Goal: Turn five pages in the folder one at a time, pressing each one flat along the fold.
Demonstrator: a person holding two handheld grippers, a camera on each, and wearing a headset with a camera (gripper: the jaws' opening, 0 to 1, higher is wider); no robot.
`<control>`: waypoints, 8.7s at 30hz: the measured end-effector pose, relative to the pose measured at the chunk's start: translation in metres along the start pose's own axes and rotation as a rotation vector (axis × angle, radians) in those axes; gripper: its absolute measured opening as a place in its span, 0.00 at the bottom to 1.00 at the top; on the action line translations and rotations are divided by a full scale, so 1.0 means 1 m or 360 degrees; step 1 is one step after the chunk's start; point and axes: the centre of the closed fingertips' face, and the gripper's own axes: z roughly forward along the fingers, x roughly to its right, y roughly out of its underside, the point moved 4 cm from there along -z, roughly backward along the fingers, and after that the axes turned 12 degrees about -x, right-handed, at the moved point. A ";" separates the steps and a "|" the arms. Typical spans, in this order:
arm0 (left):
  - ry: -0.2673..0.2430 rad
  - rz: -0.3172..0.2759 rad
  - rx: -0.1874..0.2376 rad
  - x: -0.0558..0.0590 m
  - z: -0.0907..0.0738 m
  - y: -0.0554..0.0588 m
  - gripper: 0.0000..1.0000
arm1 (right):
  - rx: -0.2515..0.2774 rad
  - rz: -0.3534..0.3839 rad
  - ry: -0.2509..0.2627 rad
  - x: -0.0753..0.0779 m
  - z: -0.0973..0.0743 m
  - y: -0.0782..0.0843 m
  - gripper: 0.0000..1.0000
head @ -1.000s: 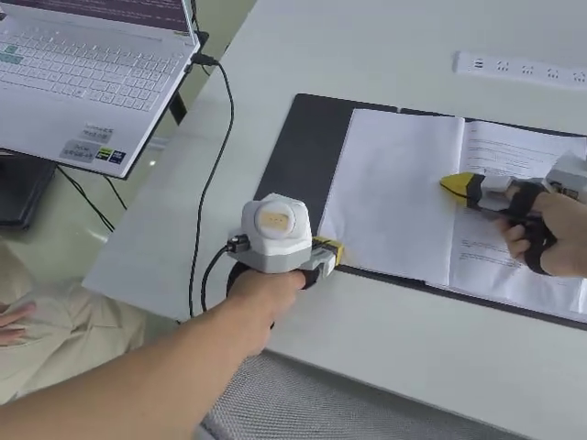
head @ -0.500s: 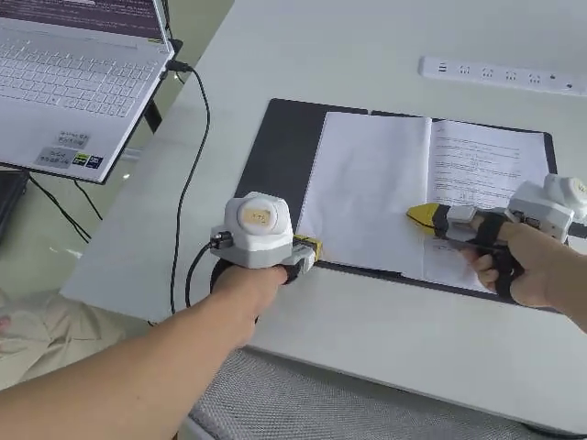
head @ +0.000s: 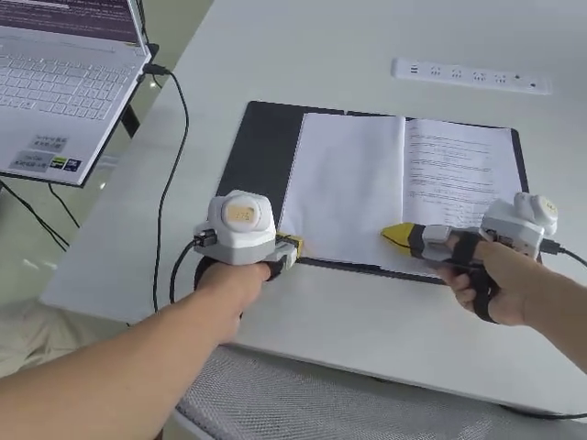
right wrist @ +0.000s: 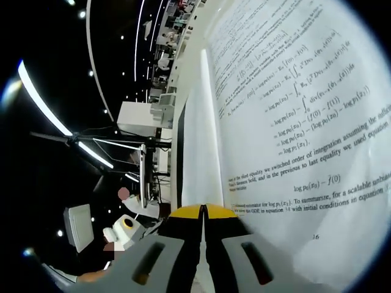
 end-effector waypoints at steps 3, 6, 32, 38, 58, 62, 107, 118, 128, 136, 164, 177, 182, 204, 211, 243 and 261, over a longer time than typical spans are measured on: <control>-0.0001 0.0009 -0.0004 0.000 0.000 0.000 0.00 | -0.0008 0.0004 -0.0002 0.000 -0.001 0.008 0.00; 0.0003 0.0018 -0.0011 0.000 0.000 0.000 0.00 | -0.0011 0.0016 -0.0008 0.003 -0.003 0.012 0.00; 0.0066 0.0000 -0.0057 0.008 -0.025 0.007 0.01 | 0.0153 -0.0196 -0.0031 -0.058 -0.058 0.075 0.14; 0.0116 0.0085 -0.0067 0.019 -0.057 0.001 0.13 | 0.0255 -0.0370 0.0172 -0.064 -0.099 0.073 0.27; 0.0007 0.0288 -0.0069 0.045 -0.165 -0.001 0.47 | 0.0497 -0.0689 0.0650 -0.096 -0.191 0.099 0.70; 0.0045 0.0257 -0.0105 0.049 -0.177 0.003 0.54 | 0.0401 -0.0820 0.0785 -0.095 -0.195 0.113 0.73; -0.0008 0.0490 -0.0208 0.071 -0.134 -0.003 0.51 | 0.0411 -0.0888 0.0900 -0.080 -0.204 0.110 0.69; 0.0060 0.0471 -0.0184 0.080 -0.103 -0.016 0.45 | 0.0420 -0.0841 0.0862 -0.072 -0.195 0.099 0.64; 0.0220 0.0459 -0.0103 0.122 -0.046 -0.036 0.42 | 0.0431 -0.0789 0.0828 -0.060 -0.189 0.088 0.61; 0.0263 0.0614 -0.0070 0.170 0.017 -0.048 0.46 | 0.0470 -0.0730 0.0787 -0.052 -0.188 0.082 0.61; 0.0149 0.0919 -0.0027 0.227 0.110 -0.043 0.49 | 0.0604 -0.0590 0.0750 -0.022 -0.196 0.048 0.51; 0.0159 0.0952 -0.0011 0.228 0.112 -0.043 0.35 | 0.0577 -0.0549 0.0749 -0.006 -0.189 0.037 0.50; 0.0164 0.0968 -0.0008 0.228 0.111 -0.043 0.33 | 0.0579 -0.0531 0.0752 -0.002 -0.189 0.038 0.49; 0.0083 0.0980 0.0015 0.217 0.110 -0.055 0.02 | 0.0612 -0.0511 0.0735 0.004 -0.188 0.038 0.46; 0.0138 0.0812 -0.0004 0.216 0.111 -0.056 0.00 | 0.0624 -0.0497 0.0734 0.013 -0.186 0.030 0.41; 0.0191 0.0731 -0.0015 0.214 0.112 -0.055 0.00 | 0.0758 -0.0115 0.0545 0.037 -0.171 0.019 0.25; 0.0196 0.0710 -0.0015 0.215 0.111 -0.054 0.00 | 0.0821 -0.0026 0.0569 0.045 -0.172 0.013 0.00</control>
